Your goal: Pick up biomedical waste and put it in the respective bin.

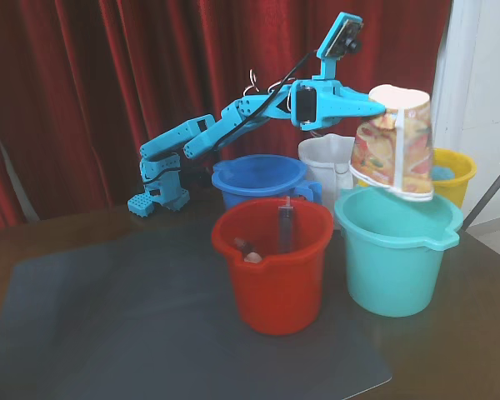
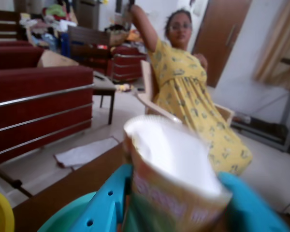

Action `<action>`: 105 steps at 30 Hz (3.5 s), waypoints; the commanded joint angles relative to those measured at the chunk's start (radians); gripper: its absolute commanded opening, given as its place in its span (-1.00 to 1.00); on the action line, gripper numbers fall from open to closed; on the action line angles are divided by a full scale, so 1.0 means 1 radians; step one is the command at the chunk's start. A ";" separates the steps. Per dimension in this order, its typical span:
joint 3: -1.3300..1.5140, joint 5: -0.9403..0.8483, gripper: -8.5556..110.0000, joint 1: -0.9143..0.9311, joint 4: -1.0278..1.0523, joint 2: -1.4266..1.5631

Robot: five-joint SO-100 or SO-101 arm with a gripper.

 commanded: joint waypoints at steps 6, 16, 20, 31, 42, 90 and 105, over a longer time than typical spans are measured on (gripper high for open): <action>-0.041 -0.005 -0.45 -0.003 -0.006 0.023; -0.256 -0.008 -0.49 -0.026 0.489 0.143; -0.486 -0.176 -0.58 -0.009 1.178 0.377; 0.025 -0.788 -0.60 0.103 1.551 1.129; 1.266 -1.161 -0.60 0.485 1.456 1.980; 2.882 -1.258 -0.83 0.730 0.977 2.674; 2.882 -1.258 -0.83 0.730 0.977 2.674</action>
